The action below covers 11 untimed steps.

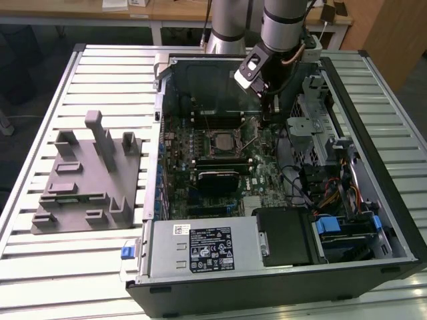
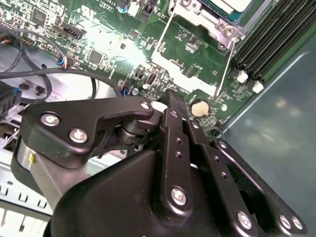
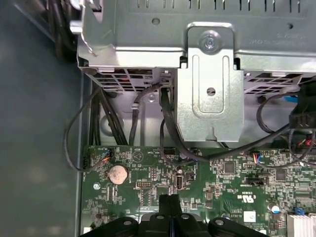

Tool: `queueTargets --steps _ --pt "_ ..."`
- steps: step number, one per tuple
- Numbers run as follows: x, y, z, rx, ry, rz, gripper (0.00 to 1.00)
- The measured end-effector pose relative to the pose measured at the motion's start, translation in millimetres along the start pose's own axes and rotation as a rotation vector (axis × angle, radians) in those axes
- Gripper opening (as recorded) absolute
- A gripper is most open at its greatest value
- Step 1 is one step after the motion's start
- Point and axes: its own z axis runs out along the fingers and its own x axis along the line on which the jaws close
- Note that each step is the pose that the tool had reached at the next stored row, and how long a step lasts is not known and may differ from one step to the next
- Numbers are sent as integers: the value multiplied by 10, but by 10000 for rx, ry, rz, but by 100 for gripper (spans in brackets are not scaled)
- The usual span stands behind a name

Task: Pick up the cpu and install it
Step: 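Close the cpu cover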

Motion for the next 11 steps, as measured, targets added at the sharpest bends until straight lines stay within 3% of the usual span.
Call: queueTargets --steps 3,11 --pt "0 0 39 4 0 13 11" --pt "0 1 44 5 0 14 11"
